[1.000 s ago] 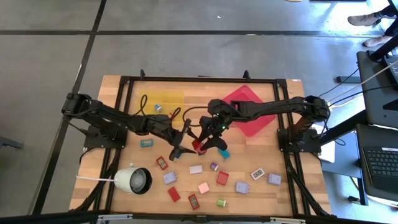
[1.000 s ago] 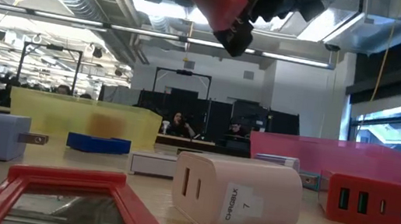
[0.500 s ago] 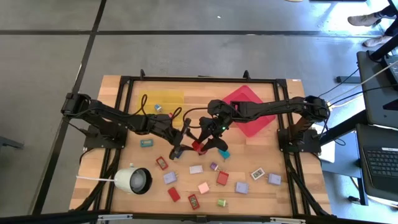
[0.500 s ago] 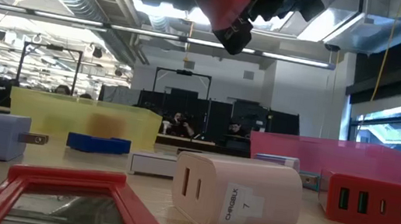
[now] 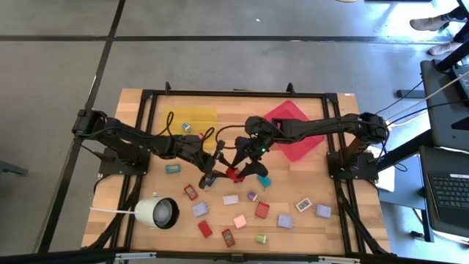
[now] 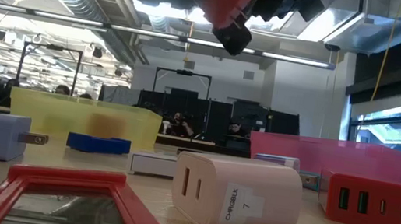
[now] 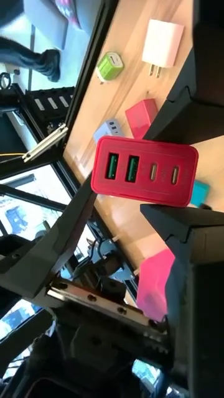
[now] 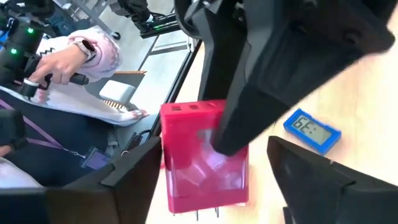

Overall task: Pick & Place Office items
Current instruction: Put the top red charger adapter into the yellow bin

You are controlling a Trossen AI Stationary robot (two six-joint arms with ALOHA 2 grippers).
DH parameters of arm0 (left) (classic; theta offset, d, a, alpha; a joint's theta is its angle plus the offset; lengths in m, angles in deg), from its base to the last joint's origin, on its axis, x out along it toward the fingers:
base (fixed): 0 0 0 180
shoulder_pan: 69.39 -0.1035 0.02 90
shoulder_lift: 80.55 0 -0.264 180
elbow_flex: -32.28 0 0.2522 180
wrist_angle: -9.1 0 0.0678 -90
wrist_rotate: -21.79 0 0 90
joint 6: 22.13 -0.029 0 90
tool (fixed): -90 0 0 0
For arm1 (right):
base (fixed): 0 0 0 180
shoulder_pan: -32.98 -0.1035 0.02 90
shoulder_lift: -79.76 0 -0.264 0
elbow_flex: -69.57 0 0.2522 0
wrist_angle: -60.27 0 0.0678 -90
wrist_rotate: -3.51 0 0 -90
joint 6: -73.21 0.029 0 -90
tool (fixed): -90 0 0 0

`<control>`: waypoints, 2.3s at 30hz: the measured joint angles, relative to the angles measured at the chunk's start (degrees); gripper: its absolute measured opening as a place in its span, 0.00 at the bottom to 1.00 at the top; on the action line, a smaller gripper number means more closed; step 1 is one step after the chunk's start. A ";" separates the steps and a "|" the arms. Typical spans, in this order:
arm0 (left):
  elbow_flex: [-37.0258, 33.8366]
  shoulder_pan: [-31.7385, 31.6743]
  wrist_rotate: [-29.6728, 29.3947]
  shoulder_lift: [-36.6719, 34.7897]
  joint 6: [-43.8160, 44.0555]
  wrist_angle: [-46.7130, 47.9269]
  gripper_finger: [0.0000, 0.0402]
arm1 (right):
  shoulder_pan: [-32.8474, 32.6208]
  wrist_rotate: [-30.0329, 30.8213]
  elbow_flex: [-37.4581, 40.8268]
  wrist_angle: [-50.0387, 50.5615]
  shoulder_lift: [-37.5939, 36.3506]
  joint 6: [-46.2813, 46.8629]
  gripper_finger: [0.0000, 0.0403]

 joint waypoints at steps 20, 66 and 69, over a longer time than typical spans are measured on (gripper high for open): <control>-0.02 -2.59 -46.06 -4.15 30.17 24.55 0.33 | 6.26 37.23 0.47 41.82 -20.03 -1.66 0.82; -7.28 -20.48 -51.03 -7.78 48.48 53.50 0.36 | -24.50 44.99 23.52 47.27 -24.10 40.73 0.82; -7.34 -20.48 -50.06 -7.67 47.65 53.75 0.39 | -26.48 45.00 23.52 47.27 -24.10 40.71 0.82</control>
